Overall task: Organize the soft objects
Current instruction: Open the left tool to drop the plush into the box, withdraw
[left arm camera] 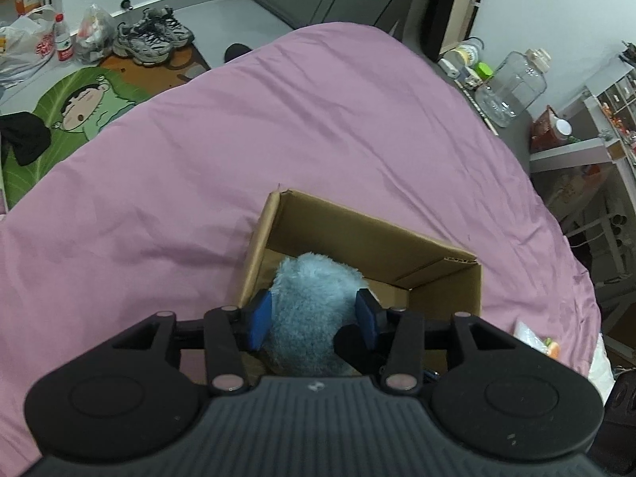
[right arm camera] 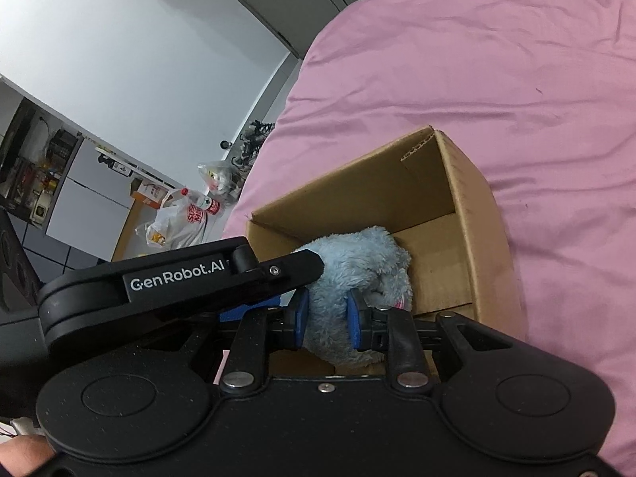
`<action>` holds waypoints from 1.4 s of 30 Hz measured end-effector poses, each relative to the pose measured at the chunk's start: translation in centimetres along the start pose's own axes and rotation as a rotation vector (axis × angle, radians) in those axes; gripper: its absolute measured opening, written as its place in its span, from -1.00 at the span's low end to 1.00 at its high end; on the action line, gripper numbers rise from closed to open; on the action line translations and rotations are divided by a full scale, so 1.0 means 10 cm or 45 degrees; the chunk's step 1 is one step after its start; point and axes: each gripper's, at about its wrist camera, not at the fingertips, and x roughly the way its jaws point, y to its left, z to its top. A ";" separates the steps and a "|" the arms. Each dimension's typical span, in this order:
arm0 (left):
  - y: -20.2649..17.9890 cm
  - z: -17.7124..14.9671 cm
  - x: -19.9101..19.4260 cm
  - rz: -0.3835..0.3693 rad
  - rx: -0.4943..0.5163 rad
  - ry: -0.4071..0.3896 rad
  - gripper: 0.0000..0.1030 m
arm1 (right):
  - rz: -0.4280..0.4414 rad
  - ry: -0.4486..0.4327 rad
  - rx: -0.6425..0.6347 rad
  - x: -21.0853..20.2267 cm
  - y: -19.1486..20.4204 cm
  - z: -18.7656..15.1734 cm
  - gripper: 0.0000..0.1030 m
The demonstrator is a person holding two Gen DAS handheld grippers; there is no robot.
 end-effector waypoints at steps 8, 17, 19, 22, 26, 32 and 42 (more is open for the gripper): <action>-0.18 -0.06 -0.18 0.017 0.039 -0.006 0.03 | 0.027 -0.051 -0.040 -0.35 -0.01 -0.05 -0.22; -0.42 -0.24 -0.61 0.039 0.094 -0.084 0.41 | 0.062 -0.140 -0.063 -0.86 -0.05 -0.12 0.05; -0.46 -0.28 -0.69 0.052 0.103 -0.094 0.46 | 0.056 -0.153 -0.070 -0.97 -0.08 -0.15 0.06; -0.51 -0.35 -0.82 0.086 0.113 -0.122 0.53 | 0.042 -0.181 -0.077 -1.14 -0.15 -0.22 0.13; -0.61 -0.45 -0.99 0.090 0.129 -0.155 0.54 | 0.025 -0.224 -0.073 -1.42 -0.29 -0.27 0.17; -0.83 -0.64 -1.26 0.105 0.183 -0.224 0.55 | 0.008 -0.288 -0.068 -1.80 -0.54 -0.33 0.30; -1.20 -1.00 -1.44 0.134 0.293 -0.241 0.67 | -0.070 -0.393 -0.077 -2.33 -0.87 -0.50 0.64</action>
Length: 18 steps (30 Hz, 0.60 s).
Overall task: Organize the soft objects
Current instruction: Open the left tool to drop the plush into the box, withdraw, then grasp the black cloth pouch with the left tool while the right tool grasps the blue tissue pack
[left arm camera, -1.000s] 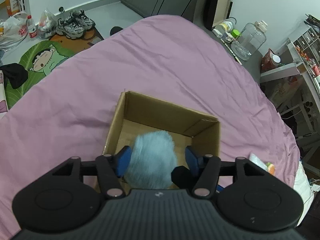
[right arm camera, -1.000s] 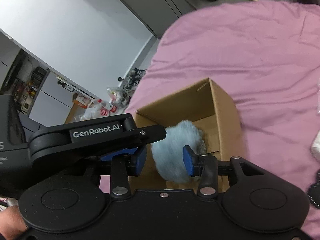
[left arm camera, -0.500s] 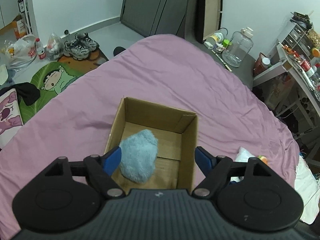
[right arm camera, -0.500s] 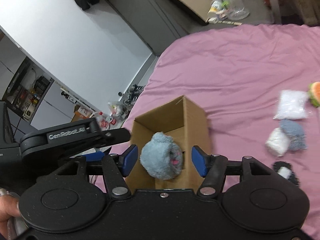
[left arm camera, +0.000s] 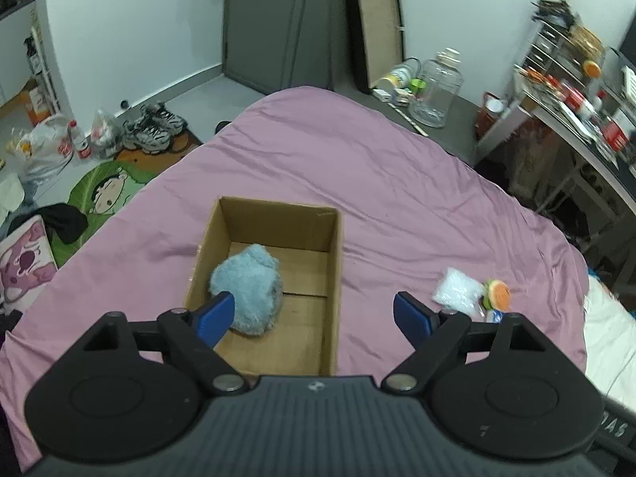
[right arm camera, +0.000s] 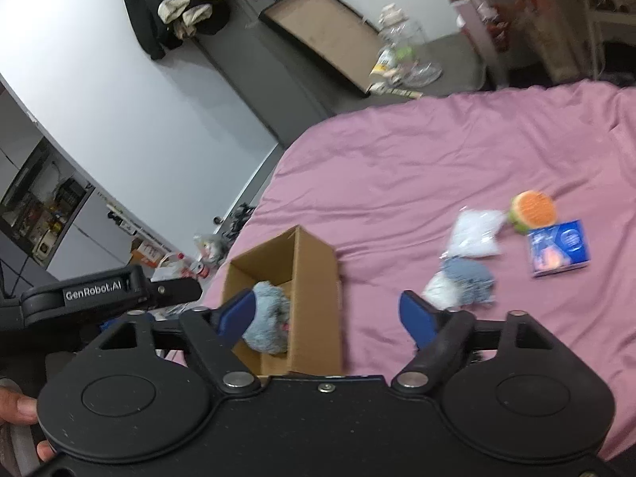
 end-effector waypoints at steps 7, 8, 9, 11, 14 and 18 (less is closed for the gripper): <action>-0.29 -0.21 -0.15 0.005 0.047 -0.019 0.72 | -0.054 -0.028 -0.040 -0.31 -0.23 0.01 0.91; -0.33 -0.24 -0.18 0.003 0.055 -0.020 0.77 | -0.066 -0.016 -0.051 -0.34 -0.24 0.01 0.99; -0.38 -0.27 -0.20 0.003 0.069 -0.026 0.82 | -0.071 -0.010 -0.061 -0.36 -0.26 0.01 1.00; -0.46 -0.33 -0.26 -0.003 0.093 -0.042 0.88 | -0.081 -0.007 -0.071 -0.42 -0.32 0.02 1.00; -0.57 -0.41 -0.33 -0.007 0.096 -0.045 0.95 | -0.108 0.000 -0.075 -0.50 -0.41 0.05 1.00; -0.70 -0.50 -0.43 0.017 0.150 -0.091 1.00 | -0.128 -0.014 -0.086 -0.63 -0.51 0.06 1.00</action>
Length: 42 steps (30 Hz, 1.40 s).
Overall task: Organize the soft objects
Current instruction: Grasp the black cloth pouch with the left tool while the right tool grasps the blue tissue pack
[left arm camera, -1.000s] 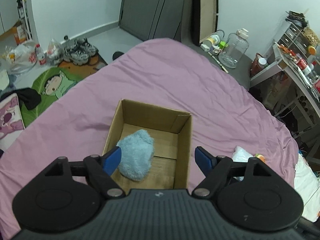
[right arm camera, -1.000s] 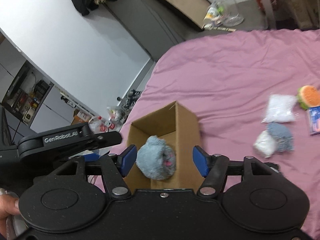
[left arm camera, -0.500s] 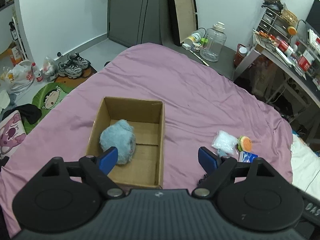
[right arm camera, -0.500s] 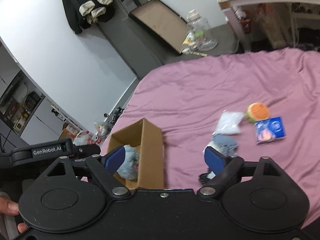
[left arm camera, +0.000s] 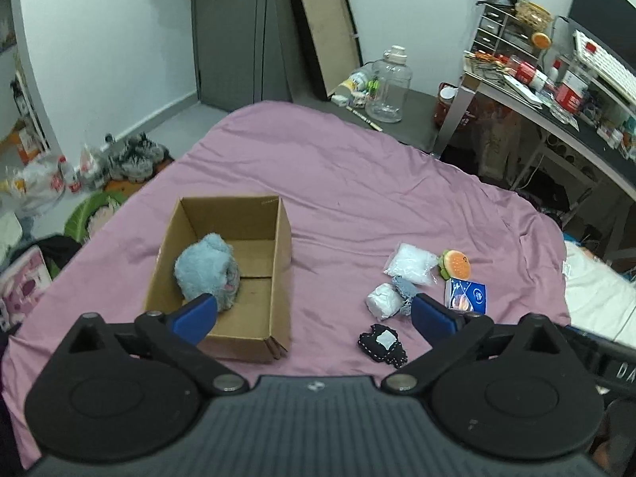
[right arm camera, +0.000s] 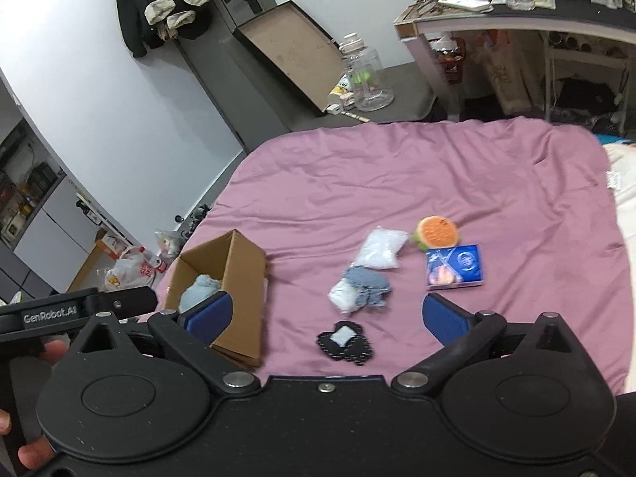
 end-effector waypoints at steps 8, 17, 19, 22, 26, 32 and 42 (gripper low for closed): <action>-0.18 -0.09 -0.03 -0.023 0.034 -0.013 1.00 | -0.066 -0.057 0.052 -0.10 -0.28 0.07 1.00; -0.45 -0.20 0.15 -0.061 0.070 0.037 1.00 | -0.118 -0.007 0.121 0.13 -0.59 0.03 1.00; -0.51 -0.23 0.23 -0.050 0.089 0.061 1.00 | -0.119 0.007 0.146 0.20 -0.65 0.03 1.00; -0.54 -0.25 0.36 -0.028 0.062 0.102 1.00 | -0.115 0.009 0.151 0.25 -0.68 0.03 1.00; -0.56 -0.27 0.47 0.001 0.018 0.097 1.00 | -0.119 0.033 0.169 0.35 -0.74 0.03 1.00; -0.61 -0.33 0.77 0.001 -0.024 0.163 1.00 | -0.086 0.061 0.186 0.50 -0.81 0.03 1.00; -0.65 -0.47 1.28 -0.033 -0.093 0.266 0.94 | -0.095 0.106 0.251 0.78 -0.98 0.07 1.00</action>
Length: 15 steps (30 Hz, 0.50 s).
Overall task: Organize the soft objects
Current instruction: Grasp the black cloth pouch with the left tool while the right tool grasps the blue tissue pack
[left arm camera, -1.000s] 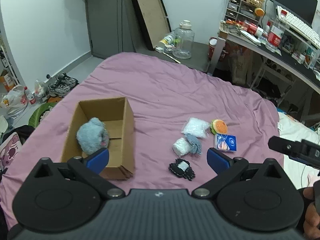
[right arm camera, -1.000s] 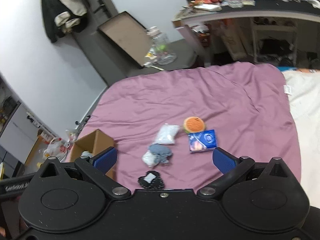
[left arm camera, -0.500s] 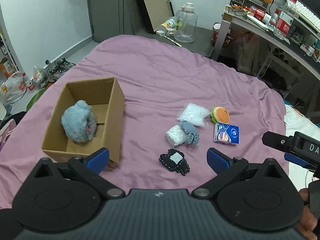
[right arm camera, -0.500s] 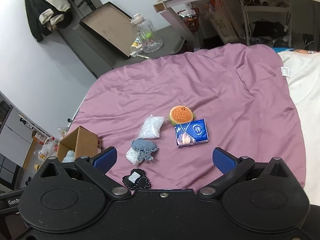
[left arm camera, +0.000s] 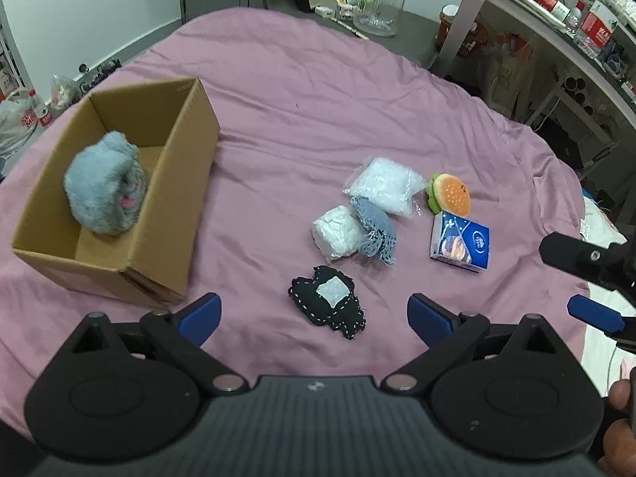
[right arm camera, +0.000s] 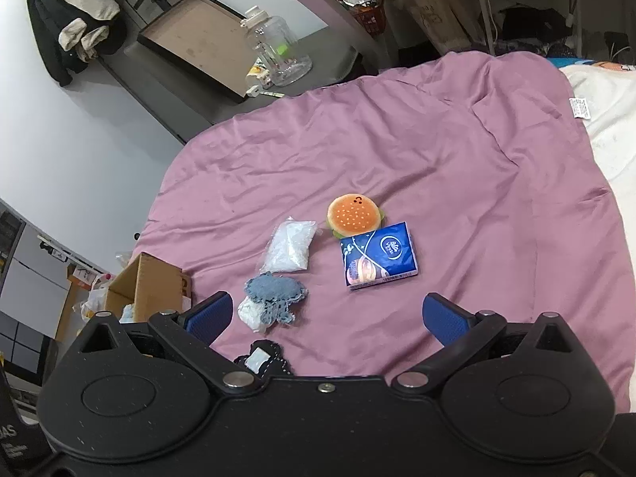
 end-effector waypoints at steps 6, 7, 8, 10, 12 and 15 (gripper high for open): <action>0.03 0.01 0.31 -0.005 -0.062 0.074 0.66 | -0.028 0.013 -0.029 0.26 -0.01 0.07 1.00; 0.03 0.02 0.37 -0.001 -0.070 0.088 0.65 | -0.028 0.021 -0.031 0.30 -0.02 0.07 0.99; 0.02 0.02 0.41 0.002 -0.078 0.097 0.63 | -0.027 0.027 -0.032 0.34 -0.02 0.08 0.99; 0.02 0.02 0.49 0.007 -0.100 0.109 0.57 | -0.026 0.043 -0.027 0.43 -0.05 0.11 0.98; 0.00 0.02 0.58 0.021 -0.106 0.127 0.47 | -0.031 0.063 -0.017 0.50 -0.08 0.13 0.97; -0.02 0.03 0.69 0.011 -0.116 0.150 0.33 | -0.032 0.089 -0.009 0.61 -0.12 0.14 0.95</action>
